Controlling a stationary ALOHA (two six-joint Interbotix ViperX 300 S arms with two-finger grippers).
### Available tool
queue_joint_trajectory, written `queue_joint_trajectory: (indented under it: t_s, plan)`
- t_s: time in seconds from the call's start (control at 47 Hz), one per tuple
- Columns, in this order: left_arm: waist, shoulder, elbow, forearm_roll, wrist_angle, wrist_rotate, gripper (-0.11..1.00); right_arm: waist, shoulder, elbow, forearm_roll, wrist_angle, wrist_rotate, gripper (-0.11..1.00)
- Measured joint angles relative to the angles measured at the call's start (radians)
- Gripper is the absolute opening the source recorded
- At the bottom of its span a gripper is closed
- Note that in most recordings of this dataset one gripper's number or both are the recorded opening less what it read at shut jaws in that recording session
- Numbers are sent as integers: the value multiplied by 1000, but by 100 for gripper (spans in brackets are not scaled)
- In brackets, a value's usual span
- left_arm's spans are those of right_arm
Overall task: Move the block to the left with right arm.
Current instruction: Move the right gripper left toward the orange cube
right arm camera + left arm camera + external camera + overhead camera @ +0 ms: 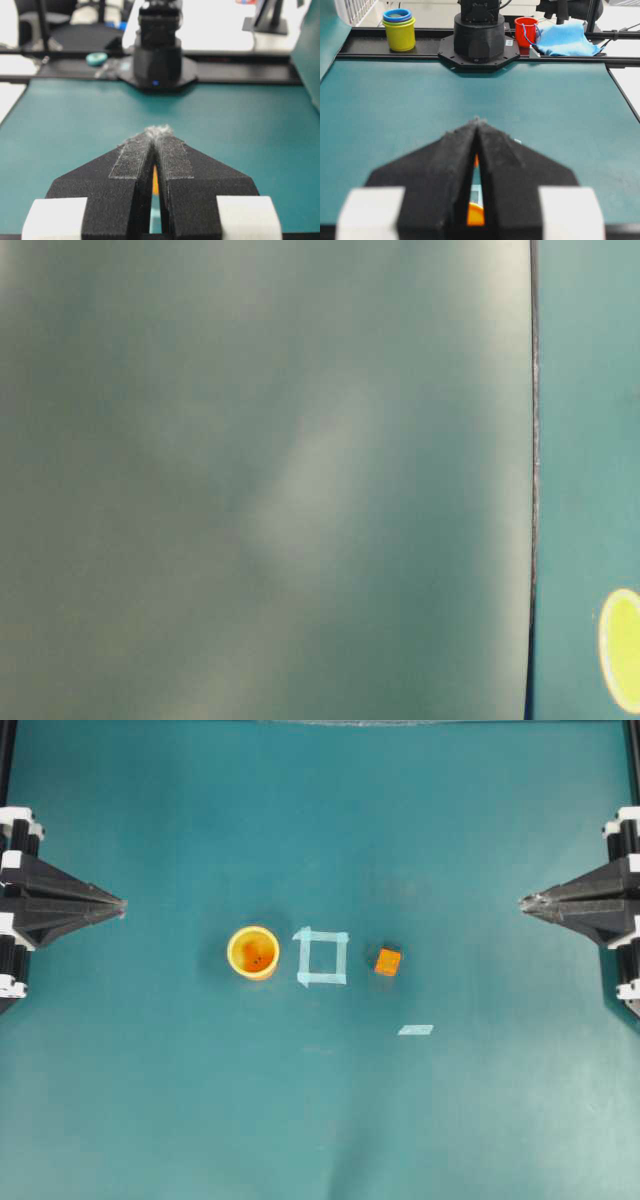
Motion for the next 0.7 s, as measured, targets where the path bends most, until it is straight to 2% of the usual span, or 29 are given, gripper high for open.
queue_joint_trajectory:
  t_s: [0.149,0.298,0.468,0.701]
  plan:
    - [0,-37,-5,0,87,-5,0,3,12,-23,2,35,15,0]
    - [0,-138,-9,5,227,5,0,3,34,-80,3,117,17,0]
    - [-2,-330,11,6,380,3,0,3,46,-104,3,169,21,0]
    - [20,-624,91,6,551,-29,0,5,49,-110,5,187,98,0]
